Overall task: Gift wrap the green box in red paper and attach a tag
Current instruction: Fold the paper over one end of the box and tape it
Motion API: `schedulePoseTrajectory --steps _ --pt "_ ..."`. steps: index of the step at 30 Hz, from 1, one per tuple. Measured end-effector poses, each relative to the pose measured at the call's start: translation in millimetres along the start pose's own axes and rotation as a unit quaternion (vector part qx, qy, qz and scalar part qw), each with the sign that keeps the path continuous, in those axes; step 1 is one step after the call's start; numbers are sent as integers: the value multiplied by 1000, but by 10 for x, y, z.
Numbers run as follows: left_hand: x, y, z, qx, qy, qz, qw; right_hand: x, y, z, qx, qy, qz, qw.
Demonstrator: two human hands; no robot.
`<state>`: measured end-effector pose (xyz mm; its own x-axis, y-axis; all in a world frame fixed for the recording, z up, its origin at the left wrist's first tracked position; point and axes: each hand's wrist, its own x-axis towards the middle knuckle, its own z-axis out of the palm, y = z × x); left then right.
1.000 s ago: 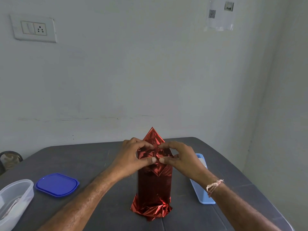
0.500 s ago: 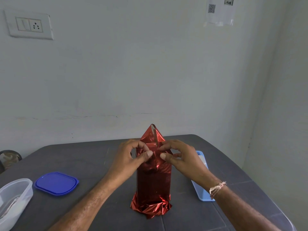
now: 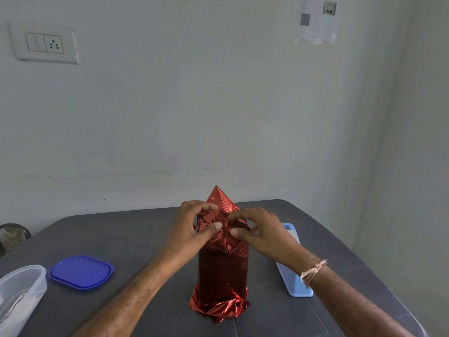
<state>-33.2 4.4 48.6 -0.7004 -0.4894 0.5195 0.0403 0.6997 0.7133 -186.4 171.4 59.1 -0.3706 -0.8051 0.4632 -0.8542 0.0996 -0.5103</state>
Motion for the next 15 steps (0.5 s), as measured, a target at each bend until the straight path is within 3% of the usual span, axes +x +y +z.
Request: schedulePoseTrajectory --steps 7,15 --pt "15 0 3 9 -7 -3 1000 12 -13 7 -70 -17 -25 997" --pt "37 50 -9 0 -45 -21 999 -19 32 19 -63 -26 -26 997"
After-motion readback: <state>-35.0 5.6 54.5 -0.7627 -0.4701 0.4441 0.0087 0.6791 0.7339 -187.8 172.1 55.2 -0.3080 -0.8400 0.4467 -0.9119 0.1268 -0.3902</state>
